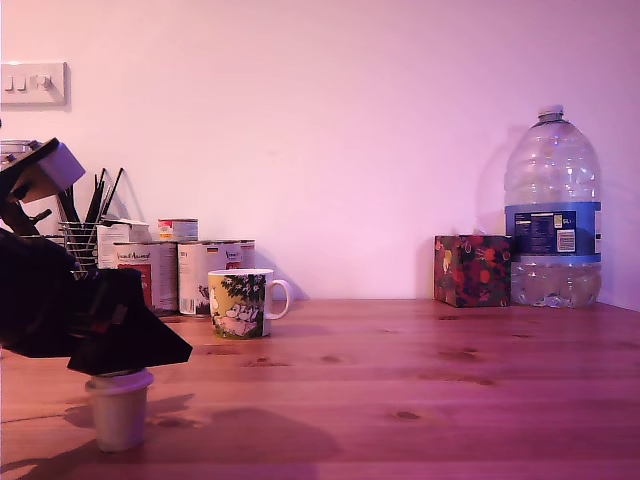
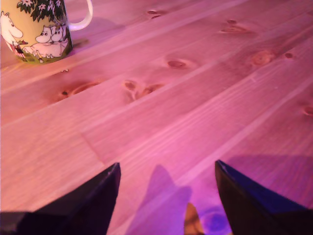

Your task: Pick up the coffee capsules from the table one by one and drop them inside the nearest coffee cup

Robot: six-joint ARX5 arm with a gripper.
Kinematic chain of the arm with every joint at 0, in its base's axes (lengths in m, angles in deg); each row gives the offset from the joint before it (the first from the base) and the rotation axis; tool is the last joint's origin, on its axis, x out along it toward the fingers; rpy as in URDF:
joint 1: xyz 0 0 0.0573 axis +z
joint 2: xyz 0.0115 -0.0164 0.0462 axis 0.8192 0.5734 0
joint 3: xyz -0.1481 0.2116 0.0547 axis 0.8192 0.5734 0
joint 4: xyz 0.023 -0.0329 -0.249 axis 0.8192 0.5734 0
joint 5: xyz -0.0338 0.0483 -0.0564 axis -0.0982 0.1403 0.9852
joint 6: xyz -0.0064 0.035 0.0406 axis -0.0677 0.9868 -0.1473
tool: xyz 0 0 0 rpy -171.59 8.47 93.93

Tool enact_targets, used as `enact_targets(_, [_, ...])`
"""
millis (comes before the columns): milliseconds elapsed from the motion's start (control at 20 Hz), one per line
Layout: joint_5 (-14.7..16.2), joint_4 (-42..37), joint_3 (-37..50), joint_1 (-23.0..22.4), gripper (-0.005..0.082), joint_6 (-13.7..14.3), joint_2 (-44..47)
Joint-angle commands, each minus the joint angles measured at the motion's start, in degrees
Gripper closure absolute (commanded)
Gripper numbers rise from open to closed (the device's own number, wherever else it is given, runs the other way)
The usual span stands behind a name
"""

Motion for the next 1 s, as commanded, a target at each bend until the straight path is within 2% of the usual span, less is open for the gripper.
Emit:
enact_targets(0, [-0.3,-0.6,1.4,0.2,0.0244,-0.2,-1.9])
enact_targets(400, [-0.4,-1.8,2.1,0.2,0.0247,-1.3,-3.7])
enact_targets(750, [-0.4,-1.7,7.9,0.0,0.0249,-1.7,-14.0])
enact_targets(850, [-0.4,0.1,9.0,-1.1,0.0249,-2.4,-16.2])
enact_targets(900, [-0.3,0.9,9.6,-1.8,0.0249,-4.1,-17.3])
enact_targets(950, [-0.3,1.7,10.1,-2.5,0.0249,-4.1,-18.7])
